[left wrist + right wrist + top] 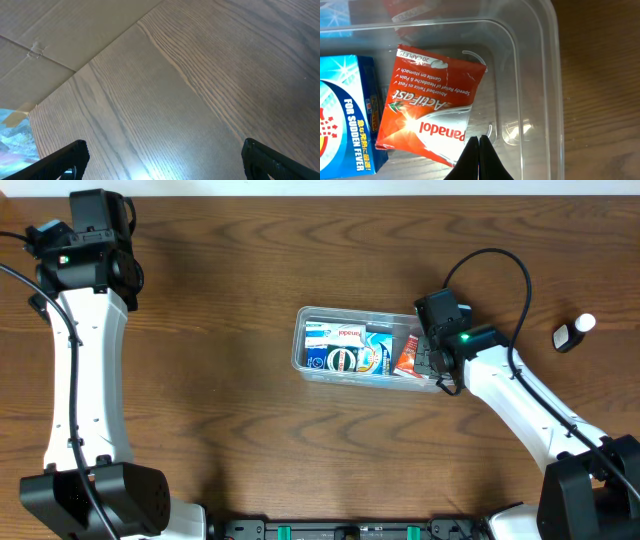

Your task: Pack container

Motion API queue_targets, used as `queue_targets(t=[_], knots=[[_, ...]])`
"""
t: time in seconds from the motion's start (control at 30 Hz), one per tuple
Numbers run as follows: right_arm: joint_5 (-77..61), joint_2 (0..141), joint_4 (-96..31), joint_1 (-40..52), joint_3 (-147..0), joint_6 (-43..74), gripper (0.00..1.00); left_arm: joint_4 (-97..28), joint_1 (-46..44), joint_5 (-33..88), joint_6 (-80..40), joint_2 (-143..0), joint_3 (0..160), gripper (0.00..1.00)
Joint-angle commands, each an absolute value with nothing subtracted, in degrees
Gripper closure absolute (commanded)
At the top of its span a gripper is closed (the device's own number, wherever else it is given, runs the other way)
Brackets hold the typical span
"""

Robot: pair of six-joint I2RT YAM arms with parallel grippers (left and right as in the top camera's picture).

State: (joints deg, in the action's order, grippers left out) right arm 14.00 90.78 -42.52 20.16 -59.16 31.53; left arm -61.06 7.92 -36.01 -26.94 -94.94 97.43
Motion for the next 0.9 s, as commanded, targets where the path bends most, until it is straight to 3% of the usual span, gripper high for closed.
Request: queue_targets(t=[0.0, 0.87], knots=[[15.4, 90.2, -42.4, 19.4, -60.3, 34.3, 0.99, -61.0, 8.1, -36.6, -26.6, -95.0, 97.4, 0.02], [11.2, 96.7, -33.6, 17.2, -60.3, 34.7, 0.99, -61.0, 8.1, -36.6, -26.6, -95.0, 97.4, 0.02]])
